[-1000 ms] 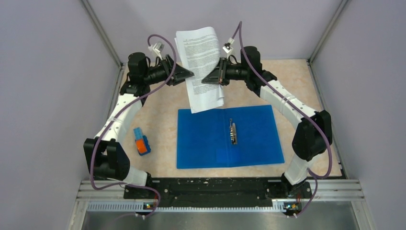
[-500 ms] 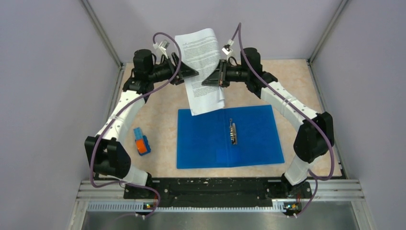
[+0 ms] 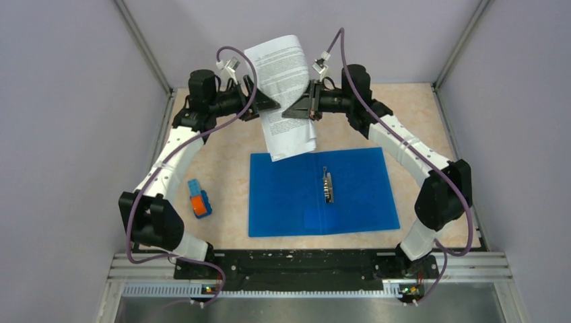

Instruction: Put the files into the folder

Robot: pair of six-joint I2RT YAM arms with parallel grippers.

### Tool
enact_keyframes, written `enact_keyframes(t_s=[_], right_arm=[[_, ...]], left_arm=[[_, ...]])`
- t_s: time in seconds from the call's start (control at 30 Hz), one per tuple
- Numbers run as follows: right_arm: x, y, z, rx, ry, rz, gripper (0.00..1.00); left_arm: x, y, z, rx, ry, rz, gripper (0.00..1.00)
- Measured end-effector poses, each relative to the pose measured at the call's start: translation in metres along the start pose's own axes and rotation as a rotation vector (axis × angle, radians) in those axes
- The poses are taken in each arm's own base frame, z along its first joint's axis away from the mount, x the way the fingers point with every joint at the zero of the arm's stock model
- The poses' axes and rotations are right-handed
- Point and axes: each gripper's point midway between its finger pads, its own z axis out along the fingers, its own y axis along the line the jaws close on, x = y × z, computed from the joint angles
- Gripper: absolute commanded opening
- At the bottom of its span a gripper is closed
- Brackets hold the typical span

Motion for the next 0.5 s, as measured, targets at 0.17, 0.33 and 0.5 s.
enact_keyframes(t_s=[0.17, 0.33, 0.5], right_arm=[[-0.003, 0.007, -0.001, -0.023, -0.007, -0.005, 0.00], [-0.004, 0.004, -0.003, -0.017, -0.012, -0.003, 0.00], [-0.001, -0.003, -0.003, -0.004, -0.008, 0.008, 0.00]], left_arm=[[-0.009, -0.010, -0.004, 0.077, -0.018, -0.020, 0.70], [-0.016, -0.014, -0.009, 0.128, -0.034, -0.062, 0.62], [-0.020, -0.036, -0.018, 0.189, -0.046, -0.068, 0.54]])
